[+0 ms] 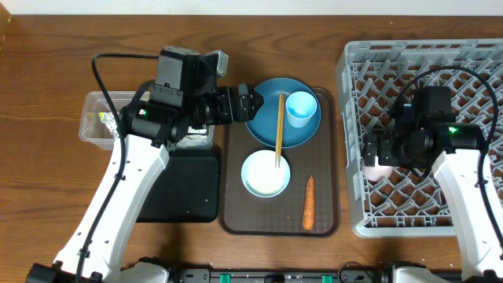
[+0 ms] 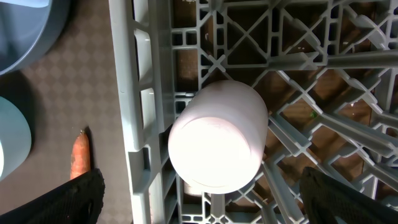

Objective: Sort waste into correct bins and load items into the dishwasher rack

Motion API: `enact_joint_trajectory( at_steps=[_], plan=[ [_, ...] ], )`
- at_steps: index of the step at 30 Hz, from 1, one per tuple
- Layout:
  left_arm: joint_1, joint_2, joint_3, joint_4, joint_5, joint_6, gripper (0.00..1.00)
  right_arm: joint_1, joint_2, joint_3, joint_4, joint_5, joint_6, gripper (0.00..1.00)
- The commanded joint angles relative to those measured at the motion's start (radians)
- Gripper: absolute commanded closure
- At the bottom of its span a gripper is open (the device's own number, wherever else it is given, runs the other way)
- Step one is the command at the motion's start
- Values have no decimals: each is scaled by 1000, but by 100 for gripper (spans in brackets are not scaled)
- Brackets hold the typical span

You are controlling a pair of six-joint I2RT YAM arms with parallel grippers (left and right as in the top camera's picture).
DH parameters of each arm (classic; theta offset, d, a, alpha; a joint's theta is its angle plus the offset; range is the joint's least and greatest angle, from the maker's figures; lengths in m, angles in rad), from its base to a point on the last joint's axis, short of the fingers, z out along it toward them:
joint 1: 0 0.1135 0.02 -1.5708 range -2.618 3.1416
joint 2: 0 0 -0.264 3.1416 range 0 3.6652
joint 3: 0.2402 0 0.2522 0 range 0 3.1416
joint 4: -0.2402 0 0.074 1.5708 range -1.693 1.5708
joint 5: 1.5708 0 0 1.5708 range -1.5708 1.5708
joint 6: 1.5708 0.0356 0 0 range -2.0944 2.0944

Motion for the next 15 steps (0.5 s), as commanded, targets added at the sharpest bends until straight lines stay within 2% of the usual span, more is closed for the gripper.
enact_joint_trajectory(
  at_steps=[1, 11, 15],
  plan=[
    [4, 6, -4, -3, -9, 13, 0, 10, 6, -3, -2, 2, 3, 1],
    [4, 6, -4, 28, -8, 13, 2, 10, 6, -3, -2, 3, 3, 1],
    [3, 6, -4, 52, -9, 8, 27, 10, 6, -3, -2, 3, 3, 1]
  ],
)
